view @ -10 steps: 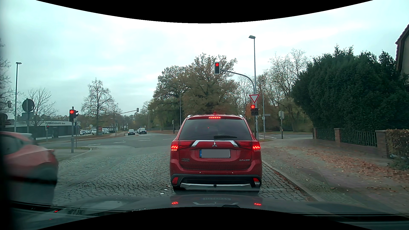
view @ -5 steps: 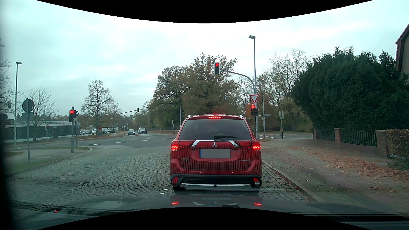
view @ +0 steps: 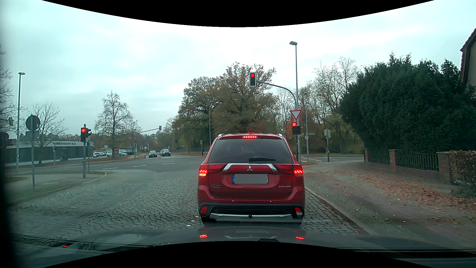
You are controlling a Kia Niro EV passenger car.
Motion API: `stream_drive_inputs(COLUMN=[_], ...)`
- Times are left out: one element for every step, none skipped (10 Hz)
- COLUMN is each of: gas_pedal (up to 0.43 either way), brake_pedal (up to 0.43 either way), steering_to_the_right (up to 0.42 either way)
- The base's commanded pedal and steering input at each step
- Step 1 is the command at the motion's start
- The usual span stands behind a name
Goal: Follow the waypoints while adhering to traffic rules and regulations
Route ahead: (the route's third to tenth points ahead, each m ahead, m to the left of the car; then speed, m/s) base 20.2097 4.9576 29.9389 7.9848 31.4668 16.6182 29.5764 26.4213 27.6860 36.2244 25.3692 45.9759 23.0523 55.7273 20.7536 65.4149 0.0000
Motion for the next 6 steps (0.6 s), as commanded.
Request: stream_drive_inputs(gas_pedal=[0.000, 0.000, 0.000, 0.000, 0.000, 0.000], brake_pedal=[0.366, 0.366, 0.366, 0.366, 0.366, 0.366], steering_to_the_right=[-0.004, -0.004, -0.004, -0.004, -0.004, -0.004])
